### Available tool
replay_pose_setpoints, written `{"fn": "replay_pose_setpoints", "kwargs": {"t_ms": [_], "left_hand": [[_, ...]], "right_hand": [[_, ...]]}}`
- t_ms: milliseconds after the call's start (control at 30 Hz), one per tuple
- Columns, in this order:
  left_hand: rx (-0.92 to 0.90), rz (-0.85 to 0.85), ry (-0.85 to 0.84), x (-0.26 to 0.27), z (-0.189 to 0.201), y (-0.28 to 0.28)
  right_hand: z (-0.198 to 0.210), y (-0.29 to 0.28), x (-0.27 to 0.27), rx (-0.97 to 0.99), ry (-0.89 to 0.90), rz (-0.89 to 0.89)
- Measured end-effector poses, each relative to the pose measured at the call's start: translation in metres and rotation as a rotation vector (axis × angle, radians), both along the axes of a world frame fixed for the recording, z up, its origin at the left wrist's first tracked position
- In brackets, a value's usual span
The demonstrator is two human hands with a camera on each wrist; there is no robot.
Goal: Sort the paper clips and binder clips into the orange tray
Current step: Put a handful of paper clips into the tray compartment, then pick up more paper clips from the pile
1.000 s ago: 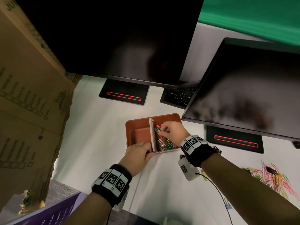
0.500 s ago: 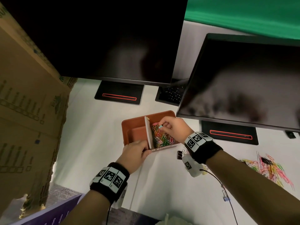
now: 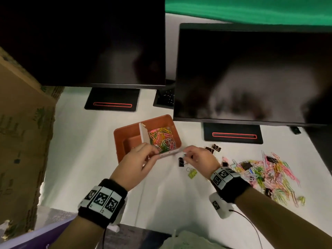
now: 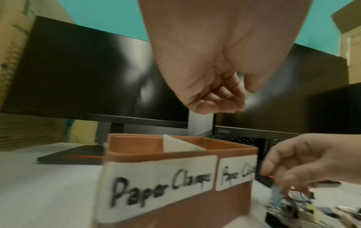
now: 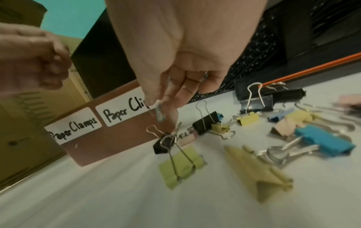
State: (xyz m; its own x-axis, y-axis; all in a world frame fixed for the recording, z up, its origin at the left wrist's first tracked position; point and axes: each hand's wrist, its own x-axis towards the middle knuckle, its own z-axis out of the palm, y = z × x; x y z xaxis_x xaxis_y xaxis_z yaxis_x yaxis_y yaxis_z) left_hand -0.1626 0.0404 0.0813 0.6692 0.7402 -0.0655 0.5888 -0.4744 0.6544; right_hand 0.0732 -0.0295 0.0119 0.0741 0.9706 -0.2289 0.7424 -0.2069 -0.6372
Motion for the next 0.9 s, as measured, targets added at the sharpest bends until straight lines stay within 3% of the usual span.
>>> {"fn": "replay_pose_setpoints", "kwargs": {"t_ms": [233, 567, 900], "left_hand": [[-0.054, -0.155, 0.022, 0.072, -0.016, -0.044], [-0.147, -0.256, 0.04, 0.223, -0.05, -0.101], [-0.044, -0.264, 0.194, 0.35, -0.084, -0.116]], "right_hand": [[0.019, -0.034, 0.06, 0.093, 0.013, -0.116], [0.018, -0.157, 0.21, -0.05, -0.226, -0.357], [-0.005, -0.151, 0.27, -0.218, -0.165, -0.285]]}}
